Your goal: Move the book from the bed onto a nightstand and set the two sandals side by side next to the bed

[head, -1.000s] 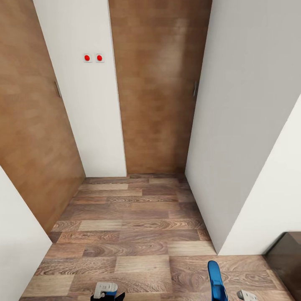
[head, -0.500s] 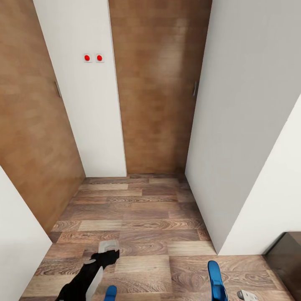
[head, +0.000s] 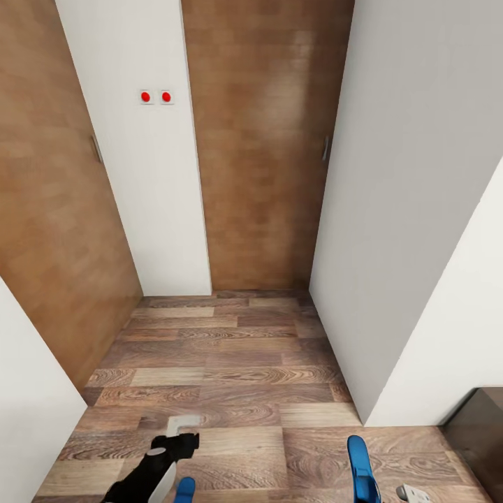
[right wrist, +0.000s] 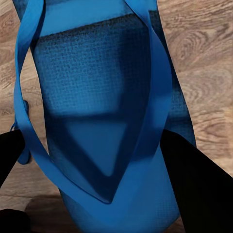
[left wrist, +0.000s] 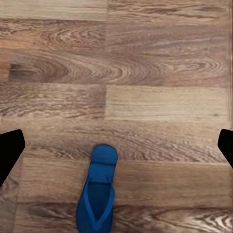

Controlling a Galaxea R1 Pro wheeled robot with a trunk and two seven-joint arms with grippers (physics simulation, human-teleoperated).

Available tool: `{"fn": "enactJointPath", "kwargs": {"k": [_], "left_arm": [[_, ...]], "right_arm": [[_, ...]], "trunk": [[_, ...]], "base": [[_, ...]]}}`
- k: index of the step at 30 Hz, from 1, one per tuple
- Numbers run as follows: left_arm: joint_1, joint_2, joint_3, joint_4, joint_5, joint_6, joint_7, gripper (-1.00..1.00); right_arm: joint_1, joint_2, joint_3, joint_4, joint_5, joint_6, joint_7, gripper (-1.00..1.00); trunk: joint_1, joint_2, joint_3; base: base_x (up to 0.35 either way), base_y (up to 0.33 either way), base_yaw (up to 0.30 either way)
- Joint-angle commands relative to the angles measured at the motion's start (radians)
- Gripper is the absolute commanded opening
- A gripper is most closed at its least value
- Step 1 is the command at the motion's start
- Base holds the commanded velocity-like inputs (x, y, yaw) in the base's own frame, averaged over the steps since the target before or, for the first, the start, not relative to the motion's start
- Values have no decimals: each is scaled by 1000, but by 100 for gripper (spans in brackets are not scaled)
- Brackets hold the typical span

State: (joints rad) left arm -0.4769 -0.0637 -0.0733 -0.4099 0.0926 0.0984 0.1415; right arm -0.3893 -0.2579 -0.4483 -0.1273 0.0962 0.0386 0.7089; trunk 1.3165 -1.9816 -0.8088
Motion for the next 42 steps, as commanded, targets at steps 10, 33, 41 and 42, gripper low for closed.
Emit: {"fn": "enactJointPath", "kwargs": {"k": [10,33,41,42], "left_arm": [[0,-1,-94,-1,12,6,9,100],[0,3,-94,-3,10,17,-84,100],[0,4,-93,-1,10,17,-82,100],[0,4,-93,-1,10,17,-82,100]], "right_arm": [[0,0,-9,-2,10,4,6,-100],[0,-9,-10,-2,8,4,9,-100],[0,-10,-10,-2,8,4,5,-100],[0,-10,-10,-2,7,4,5,-100]], "trunk": [[11,-21,-10],[100,-182,-82],[130,-238,-107],[134,-245,-111]], "base": [[0,0,0],[0,0,0],[0,0,0],[0,0,0]]}}
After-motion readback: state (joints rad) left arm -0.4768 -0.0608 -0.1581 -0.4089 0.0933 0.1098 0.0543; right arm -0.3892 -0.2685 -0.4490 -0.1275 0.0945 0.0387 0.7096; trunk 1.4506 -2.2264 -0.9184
